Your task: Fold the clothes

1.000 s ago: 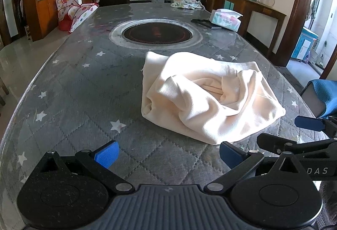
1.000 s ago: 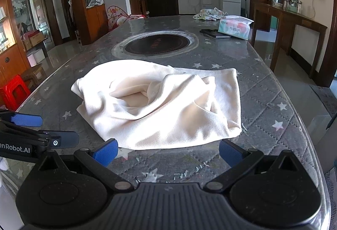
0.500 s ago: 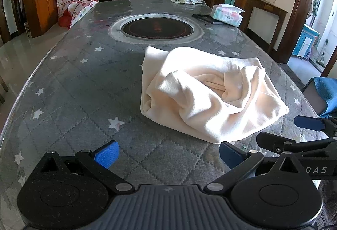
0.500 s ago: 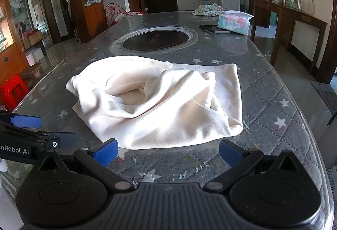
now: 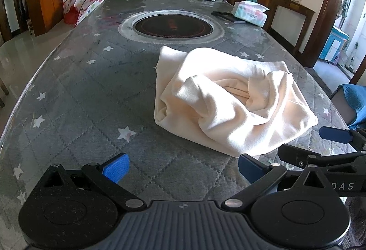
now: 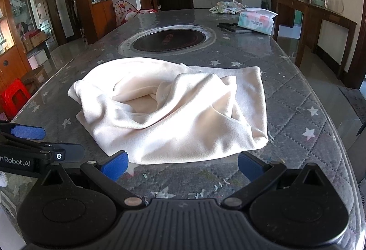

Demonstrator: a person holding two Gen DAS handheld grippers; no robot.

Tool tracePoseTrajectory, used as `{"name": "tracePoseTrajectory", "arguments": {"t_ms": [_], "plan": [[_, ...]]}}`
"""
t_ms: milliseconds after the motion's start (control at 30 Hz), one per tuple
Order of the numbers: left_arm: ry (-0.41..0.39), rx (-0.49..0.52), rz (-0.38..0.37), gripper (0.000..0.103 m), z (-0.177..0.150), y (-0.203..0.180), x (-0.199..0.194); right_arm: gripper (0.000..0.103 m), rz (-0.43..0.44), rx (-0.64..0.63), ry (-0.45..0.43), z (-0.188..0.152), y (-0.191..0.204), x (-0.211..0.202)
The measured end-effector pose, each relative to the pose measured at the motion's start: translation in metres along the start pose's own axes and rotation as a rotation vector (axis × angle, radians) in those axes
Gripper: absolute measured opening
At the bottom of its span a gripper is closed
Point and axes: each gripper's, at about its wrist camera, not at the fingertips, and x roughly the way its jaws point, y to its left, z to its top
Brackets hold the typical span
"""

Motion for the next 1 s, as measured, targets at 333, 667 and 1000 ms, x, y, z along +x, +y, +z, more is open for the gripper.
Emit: {"name": "tracePoseTrajectory", "arguments": {"t_ms": [333,667,1000], "plan": [[0.01,-0.007,0.002,0.103,0.004,0.004,0.004,0.103,0.008,-0.001,0.01,0.004,0.001,0.007],[0.007,-0.011,0.004,0.103,0.012,0.009,0.006,0.103,0.018,-0.022,0.005,0.014,0.003,0.013],[-0.018,-0.004,0.012,0.103,0.026,0.02,-0.002,0.103,0.042,-0.05,-0.015,0.029,0.001,0.016]]}}
